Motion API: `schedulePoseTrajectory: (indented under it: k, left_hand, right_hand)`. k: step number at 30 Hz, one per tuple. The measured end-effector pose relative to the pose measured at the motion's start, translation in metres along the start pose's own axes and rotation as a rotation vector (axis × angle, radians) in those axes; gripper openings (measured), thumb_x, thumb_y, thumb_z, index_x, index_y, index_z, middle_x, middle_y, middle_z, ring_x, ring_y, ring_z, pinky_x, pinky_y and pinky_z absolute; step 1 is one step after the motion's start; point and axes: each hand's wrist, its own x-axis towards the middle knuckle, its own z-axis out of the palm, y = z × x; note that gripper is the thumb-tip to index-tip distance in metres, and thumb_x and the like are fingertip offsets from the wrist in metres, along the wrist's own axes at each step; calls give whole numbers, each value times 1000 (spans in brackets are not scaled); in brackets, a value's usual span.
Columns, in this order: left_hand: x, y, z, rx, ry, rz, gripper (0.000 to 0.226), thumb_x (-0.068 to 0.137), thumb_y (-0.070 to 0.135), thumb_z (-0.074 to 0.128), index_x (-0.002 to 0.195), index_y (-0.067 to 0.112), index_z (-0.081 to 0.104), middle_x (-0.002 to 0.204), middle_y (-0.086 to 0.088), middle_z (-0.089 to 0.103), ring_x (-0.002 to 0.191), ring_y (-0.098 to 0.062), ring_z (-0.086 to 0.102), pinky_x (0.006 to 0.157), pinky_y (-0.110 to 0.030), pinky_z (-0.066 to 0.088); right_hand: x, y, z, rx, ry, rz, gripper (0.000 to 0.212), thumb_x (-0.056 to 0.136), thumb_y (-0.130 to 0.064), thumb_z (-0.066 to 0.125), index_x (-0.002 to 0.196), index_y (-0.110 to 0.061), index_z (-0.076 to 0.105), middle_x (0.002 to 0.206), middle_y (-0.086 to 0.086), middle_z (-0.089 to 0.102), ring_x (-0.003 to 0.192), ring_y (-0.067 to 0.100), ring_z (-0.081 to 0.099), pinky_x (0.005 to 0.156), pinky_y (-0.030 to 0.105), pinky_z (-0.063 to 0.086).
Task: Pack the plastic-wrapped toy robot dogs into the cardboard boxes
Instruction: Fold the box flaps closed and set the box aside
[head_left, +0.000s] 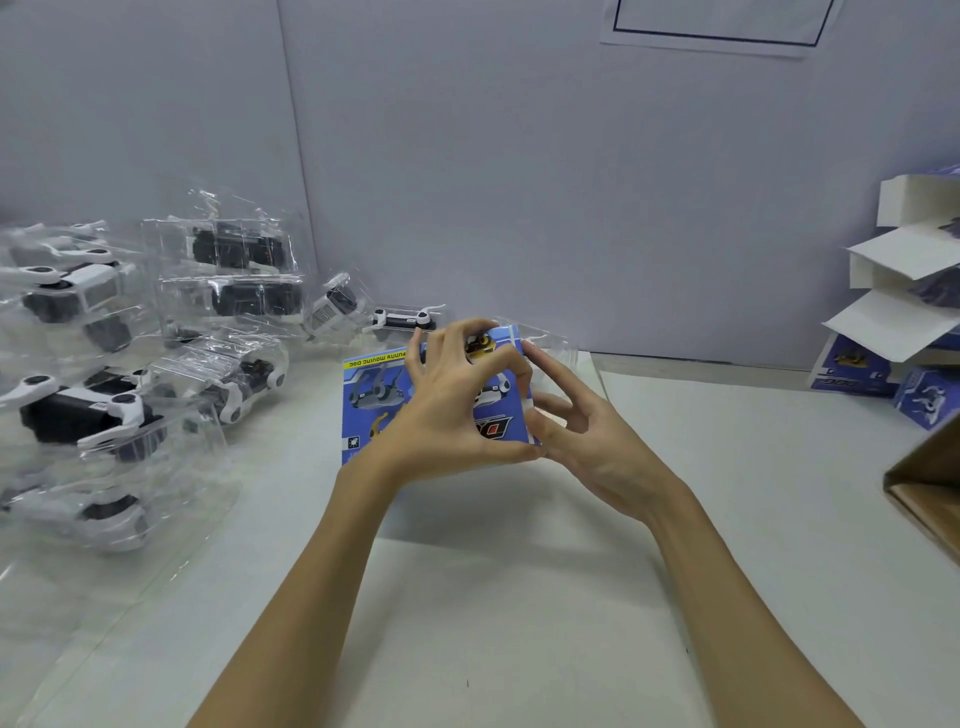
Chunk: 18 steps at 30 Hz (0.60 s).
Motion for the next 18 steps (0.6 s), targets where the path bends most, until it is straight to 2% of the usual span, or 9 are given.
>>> schedulePoseTrajectory:
  k: [3, 7, 10, 12, 15, 17, 18]
  left_hand:
    - [0, 1, -1, -26, -5, -4, 58, 66, 62, 85, 113, 41, 58, 144, 5, 38, 145, -13, 29, 124, -59, 0]
    - [0, 6, -1, -51, -24, 1, 80, 64, 60, 86, 131, 33, 51, 142, 5, 43, 144, -14, 34, 124, -60, 2]
    - [0, 7, -5, -73, -10, 6, 88, 64, 55, 88, 136, 24, 48, 138, 11, 47, 137, -15, 42, 124, -61, 8]
    - [-1, 7, -8, -89, -6, 2, 95, 63, 55, 88, 140, 21, 46, 132, 21, 45, 130, -7, 44, 122, -60, 14]
    - [-2, 9, -6, -137, 15, -6, 102, 60, 57, 90, 144, 22, 44, 128, 30, 41, 122, 12, 37, 120, -59, 23]
    - [-1, 13, -1, -155, 53, 8, 101, 62, 61, 88, 146, 26, 44, 132, 22, 46, 125, 6, 39, 118, -56, 27]
    - [-1, 15, 3, -138, 83, 24, 97, 65, 63, 84, 145, 27, 44, 135, 18, 47, 127, -1, 42, 117, -54, 28]
  right_hand:
    - [0, 1, -1, -12, 21, 10, 66, 100, -28, 72, 152, -54, 40, 148, 7, 58, 120, 34, 69, 101, 53, 57]
    - [1, 5, -1, -32, 46, 16, 66, 96, -32, 75, 149, -54, 42, 143, 10, 57, 116, 36, 71, 102, 59, 55]
    - [3, 5, 4, -73, 82, 23, 70, 88, -48, 78, 147, -58, 42, 142, 9, 57, 116, 32, 71, 99, 53, 58]
    - [5, 5, 7, -110, 112, 14, 70, 83, -62, 73, 146, -59, 42, 139, 8, 60, 118, 28, 70, 94, 46, 61]
    - [9, 8, 14, -25, 213, -31, 51, 98, -62, 56, 146, -49, 45, 125, 12, 69, 104, 29, 74, 86, 49, 63]
    - [11, 8, 17, 137, 266, 1, 50, 102, -53, 53, 150, -40, 43, 126, 8, 72, 110, 29, 73, 89, 51, 62]
    - [12, 7, 18, 215, 238, 23, 51, 105, -49, 50, 152, -32, 43, 132, 8, 70, 119, 31, 70, 96, 53, 59]
